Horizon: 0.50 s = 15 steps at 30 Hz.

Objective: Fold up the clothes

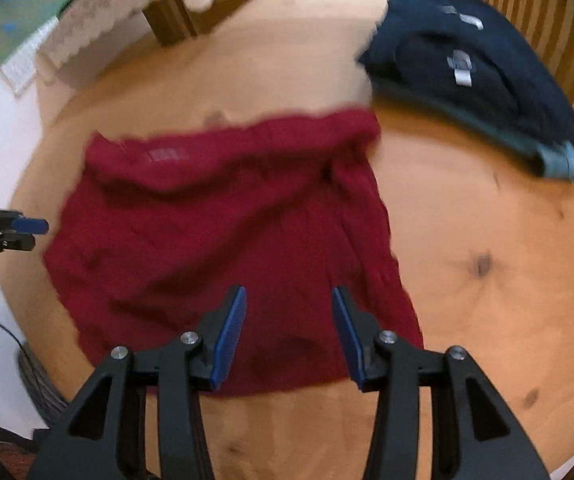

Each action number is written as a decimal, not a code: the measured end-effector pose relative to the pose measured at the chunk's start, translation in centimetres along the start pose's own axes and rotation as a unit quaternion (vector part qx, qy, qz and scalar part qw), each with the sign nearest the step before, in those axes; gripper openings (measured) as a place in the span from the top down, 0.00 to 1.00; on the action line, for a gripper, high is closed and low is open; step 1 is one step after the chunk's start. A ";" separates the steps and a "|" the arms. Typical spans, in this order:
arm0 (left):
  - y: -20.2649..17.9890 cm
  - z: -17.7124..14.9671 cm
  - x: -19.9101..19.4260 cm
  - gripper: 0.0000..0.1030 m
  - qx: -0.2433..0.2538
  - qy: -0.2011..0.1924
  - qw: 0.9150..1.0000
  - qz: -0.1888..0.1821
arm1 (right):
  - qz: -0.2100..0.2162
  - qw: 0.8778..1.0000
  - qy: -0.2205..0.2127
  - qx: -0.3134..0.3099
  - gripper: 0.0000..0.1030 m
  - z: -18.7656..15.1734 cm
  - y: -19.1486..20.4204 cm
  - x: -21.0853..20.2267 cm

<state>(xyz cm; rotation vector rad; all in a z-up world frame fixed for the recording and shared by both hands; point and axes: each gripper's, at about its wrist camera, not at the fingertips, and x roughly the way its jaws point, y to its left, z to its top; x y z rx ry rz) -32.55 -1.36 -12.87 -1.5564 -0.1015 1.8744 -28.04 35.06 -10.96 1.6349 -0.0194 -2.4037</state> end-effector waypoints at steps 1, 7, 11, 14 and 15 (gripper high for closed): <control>0.0 0.0 0.8 0.58 0.000 0.009 1.000 0.006 | -0.005 1.000 0.006 -0.004 0.57 -0.4 0.1 0.4; 1.9 -0.9 1.3 0.58 -0.004 0.024 0.999 0.041 | -0.042 0.998 0.016 -0.050 0.55 -2.8 2.5 1.0; 2.4 -2.2 0.2 0.58 0.018 0.022 0.997 0.074 | -0.031 0.995 0.045 -0.083 0.42 -4.9 4.9 0.7; 2.7 -2.7 -0.9 0.58 0.026 0.039 0.994 0.103 | 0.012 0.992 0.078 -0.102 0.43 -5.7 5.9 -0.2; 2.8 -2.3 -1.8 0.58 0.022 0.036 0.993 0.107 | 0.024 0.993 0.072 -0.095 0.43 -5.2 5.6 -0.9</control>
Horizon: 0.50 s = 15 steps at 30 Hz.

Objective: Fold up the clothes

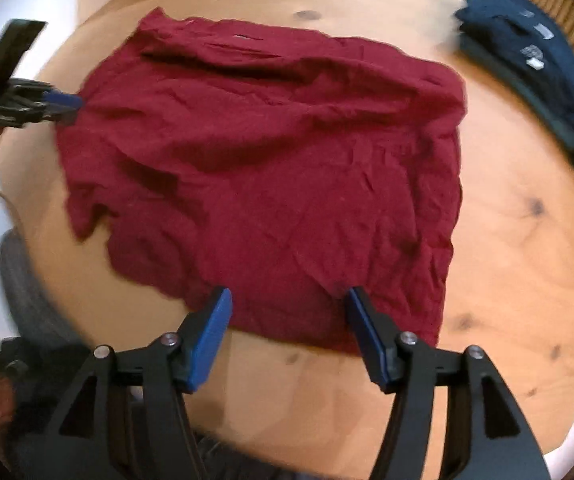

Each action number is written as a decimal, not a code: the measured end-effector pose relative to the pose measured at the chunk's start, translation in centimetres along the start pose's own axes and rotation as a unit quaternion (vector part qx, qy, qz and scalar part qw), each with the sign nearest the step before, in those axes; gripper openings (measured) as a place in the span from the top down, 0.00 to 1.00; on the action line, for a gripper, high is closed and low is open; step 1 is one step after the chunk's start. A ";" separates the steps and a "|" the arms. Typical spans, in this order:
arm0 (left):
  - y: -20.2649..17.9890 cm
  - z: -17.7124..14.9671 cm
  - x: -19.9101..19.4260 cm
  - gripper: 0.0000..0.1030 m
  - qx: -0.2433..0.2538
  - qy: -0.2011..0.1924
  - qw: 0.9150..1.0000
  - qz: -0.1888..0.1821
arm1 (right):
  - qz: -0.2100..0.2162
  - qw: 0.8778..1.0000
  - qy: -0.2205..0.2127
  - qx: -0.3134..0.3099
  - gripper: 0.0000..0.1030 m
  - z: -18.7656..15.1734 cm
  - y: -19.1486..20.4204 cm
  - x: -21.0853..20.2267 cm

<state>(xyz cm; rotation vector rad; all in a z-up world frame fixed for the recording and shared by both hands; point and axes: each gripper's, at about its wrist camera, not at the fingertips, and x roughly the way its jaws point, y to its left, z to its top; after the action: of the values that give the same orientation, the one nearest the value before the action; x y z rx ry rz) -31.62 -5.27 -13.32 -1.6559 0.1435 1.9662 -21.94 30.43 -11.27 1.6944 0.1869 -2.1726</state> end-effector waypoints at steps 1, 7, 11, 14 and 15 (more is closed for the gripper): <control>0.3 0.3 -0.8 0.58 -0.005 -0.003 1.000 0.004 | 0.001 1.000 -0.024 0.013 0.43 0.8 -0.8 -1.2; -1.3 6.6 -5.6 0.51 0.037 -0.074 0.996 -0.017 | 0.018 0.990 -0.131 0.046 0.43 8.1 -5.0 -5.3; -1.0 10.9 -2.8 0.51 0.024 -0.033 0.999 -0.034 | 0.005 0.996 -0.079 0.041 0.43 12.1 -6.4 -2.4; -1.3 12.3 -0.7 0.51 0.029 0.004 0.999 -0.013 | 0.020 0.997 -0.044 0.057 0.43 14.0 -7.7 -0.8; -1.6 12.4 -0.5 0.51 0.040 0.009 0.999 -0.003 | 0.021 0.998 -0.036 0.055 0.43 14.3 -8.0 -0.6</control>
<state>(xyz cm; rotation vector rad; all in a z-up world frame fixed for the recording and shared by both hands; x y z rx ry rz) -41.67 1.11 -9.59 -1.6203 0.2199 1.9162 -37.77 33.17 -7.91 1.6574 0.0119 -2.2456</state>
